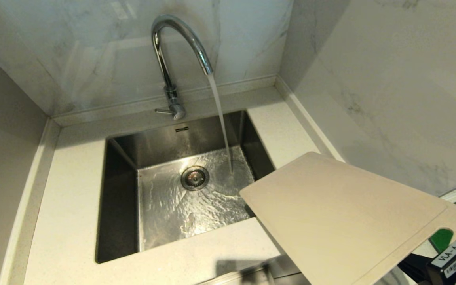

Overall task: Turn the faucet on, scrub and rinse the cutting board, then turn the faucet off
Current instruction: Pick up the cutting board

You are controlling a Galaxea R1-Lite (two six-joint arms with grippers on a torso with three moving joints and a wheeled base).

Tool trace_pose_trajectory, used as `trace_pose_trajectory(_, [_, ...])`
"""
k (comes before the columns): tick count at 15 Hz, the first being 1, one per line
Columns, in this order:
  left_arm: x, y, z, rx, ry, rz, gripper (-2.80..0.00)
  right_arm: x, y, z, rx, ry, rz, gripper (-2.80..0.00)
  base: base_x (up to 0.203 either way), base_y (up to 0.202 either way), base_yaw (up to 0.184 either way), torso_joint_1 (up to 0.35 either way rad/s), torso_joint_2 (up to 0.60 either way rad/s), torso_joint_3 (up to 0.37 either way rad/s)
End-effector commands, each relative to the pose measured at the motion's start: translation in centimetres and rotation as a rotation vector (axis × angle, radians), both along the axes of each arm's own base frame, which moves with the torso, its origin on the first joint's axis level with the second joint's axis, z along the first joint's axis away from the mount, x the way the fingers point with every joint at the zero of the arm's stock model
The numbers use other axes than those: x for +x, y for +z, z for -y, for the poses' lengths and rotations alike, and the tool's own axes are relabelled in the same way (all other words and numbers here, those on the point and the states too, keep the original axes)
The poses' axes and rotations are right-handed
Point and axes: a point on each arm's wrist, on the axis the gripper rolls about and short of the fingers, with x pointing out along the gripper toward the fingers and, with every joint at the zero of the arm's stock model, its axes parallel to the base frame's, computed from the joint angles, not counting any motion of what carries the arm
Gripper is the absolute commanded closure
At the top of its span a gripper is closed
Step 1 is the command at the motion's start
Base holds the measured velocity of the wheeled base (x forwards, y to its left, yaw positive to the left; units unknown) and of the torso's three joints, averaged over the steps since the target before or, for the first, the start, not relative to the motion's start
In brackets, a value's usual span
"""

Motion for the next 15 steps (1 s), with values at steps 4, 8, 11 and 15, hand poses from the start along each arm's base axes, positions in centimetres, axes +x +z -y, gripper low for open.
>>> trace_pose_trajectory(4, [0.0,-0.04,0.0,0.001,0.001,0.001,0.0,-0.74,0.33,0.46,-0.012,0.007,0.007,0.0,0.0,0.0,0.0,0.0,0.0,0.0])
trace_pose_trajectory(8, [0.0,-0.04,0.0,-0.001,0.001,0.001,0.0,-0.74,0.33,0.46,-0.023,0.013,0.008,0.0,0.0,0.0,0.0,0.0,0.0,0.0])
trace_pose_trajectory(11, [0.0,-0.04,0.0,-0.001,0.001,0.0,0.0,-0.73,0.45,0.45,-0.021,0.015,0.012,0.0,0.0,0.0,0.0,0.0,0.0,0.0])
trace_pose_trajectory(15, [0.01,-0.04,0.0,-0.001,0.001,0.0,0.0,-0.74,0.51,0.46,-0.036,0.023,0.017,0.0,0.0,0.0,0.0,0.0,0.0,0.0])
